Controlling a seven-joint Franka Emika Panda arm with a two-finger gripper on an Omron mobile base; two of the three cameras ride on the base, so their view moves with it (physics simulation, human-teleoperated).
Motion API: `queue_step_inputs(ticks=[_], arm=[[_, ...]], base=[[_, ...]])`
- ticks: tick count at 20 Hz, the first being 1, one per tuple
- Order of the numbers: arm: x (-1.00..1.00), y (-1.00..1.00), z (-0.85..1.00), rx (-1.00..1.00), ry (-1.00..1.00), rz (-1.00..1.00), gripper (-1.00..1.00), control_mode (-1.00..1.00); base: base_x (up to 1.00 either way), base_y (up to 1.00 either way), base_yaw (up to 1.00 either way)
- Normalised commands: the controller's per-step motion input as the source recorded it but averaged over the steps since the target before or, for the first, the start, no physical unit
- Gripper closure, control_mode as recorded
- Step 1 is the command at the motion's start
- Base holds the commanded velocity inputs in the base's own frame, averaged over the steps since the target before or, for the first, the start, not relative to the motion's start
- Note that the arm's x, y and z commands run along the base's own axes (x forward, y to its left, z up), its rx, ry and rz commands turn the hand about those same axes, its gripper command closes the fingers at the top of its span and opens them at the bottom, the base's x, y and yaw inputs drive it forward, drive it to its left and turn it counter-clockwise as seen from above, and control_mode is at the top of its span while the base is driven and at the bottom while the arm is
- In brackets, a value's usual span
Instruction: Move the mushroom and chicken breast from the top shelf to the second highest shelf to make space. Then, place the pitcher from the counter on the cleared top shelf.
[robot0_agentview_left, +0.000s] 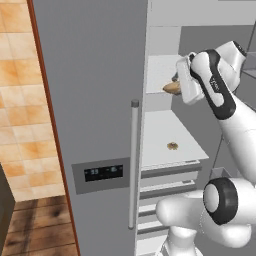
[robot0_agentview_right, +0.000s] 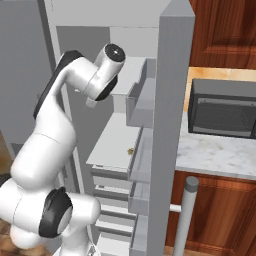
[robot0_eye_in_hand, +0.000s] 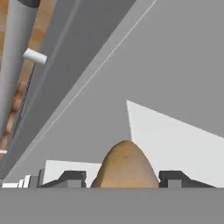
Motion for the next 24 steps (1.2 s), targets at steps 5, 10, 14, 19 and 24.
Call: queue_step_inputs(ticks=[5, 10, 14, 19, 24], arm=[[-1.00, -0.32, -0.06, -0.03, 0.08, -0.05, 1.00, -1.00], [-1.00, -0.07, -0.34, -0.09, 0.12, -0.02, 1.00, -1.00], [-0.98, 0.00, -0.47, -0.12, 0.14, 0.00, 1.00, -1.00], [-0.29, 0.01, -0.58, -0.08, 0.05, 0.00, 1.00, -1.00], [0.07, 0.00, -0.77, -0.01, 0.00, 0.00, 1.00, -1.00]], base=[[0.00, 0.00, 0.00], [0.00, 0.00, 0.00], [0.00, 0.00, 0.00], [0.00, 0.00, 0.00], [0.00, 0.00, 0.00]])
